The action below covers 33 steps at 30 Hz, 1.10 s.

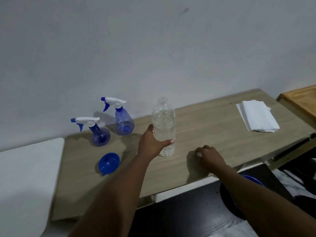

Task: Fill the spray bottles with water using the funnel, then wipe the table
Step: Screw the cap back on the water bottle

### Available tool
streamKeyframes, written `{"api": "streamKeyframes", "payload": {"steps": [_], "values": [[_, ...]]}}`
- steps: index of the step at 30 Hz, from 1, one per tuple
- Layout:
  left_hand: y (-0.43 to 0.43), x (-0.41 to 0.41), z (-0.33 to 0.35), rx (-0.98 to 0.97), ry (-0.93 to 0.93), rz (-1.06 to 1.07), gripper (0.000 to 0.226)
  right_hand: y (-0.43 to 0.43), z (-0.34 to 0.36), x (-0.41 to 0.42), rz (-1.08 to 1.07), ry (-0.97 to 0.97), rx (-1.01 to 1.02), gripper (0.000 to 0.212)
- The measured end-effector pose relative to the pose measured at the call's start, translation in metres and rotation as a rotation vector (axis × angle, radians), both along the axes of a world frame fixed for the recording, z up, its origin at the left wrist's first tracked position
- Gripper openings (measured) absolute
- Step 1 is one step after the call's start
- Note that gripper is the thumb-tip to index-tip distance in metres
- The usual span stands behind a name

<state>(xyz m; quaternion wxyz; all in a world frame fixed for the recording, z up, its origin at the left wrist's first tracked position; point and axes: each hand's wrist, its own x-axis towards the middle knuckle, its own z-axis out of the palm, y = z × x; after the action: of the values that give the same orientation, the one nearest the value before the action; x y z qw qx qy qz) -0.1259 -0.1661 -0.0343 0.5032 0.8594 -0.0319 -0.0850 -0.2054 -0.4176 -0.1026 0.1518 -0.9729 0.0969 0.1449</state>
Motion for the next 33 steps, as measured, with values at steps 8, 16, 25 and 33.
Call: {"api": "streamKeyframes", "payload": {"steps": [8, 16, 25, 33], "values": [[-0.001, -0.004, 0.005, 0.068, -0.001, 0.012, 0.100, -0.009, -0.001, 0.005, 0.039, 0.027, -0.019, 0.032], [0.000, -0.003, 0.003, 0.082, 0.007, 0.011, 0.095, 0.001, 0.074, 0.050, -0.193, -0.389, 0.304, 0.027], [0.003, -0.001, 0.005, 0.085, 0.022, -0.028, 0.099, 0.061, 0.239, 0.074, 0.004, -0.624, 0.860, 0.020], [0.003, -0.001, 0.012, 0.113, 0.054, -0.060, 0.103, 0.083, 0.246, 0.072, 0.399, -0.641, 0.287, 0.025]]}}
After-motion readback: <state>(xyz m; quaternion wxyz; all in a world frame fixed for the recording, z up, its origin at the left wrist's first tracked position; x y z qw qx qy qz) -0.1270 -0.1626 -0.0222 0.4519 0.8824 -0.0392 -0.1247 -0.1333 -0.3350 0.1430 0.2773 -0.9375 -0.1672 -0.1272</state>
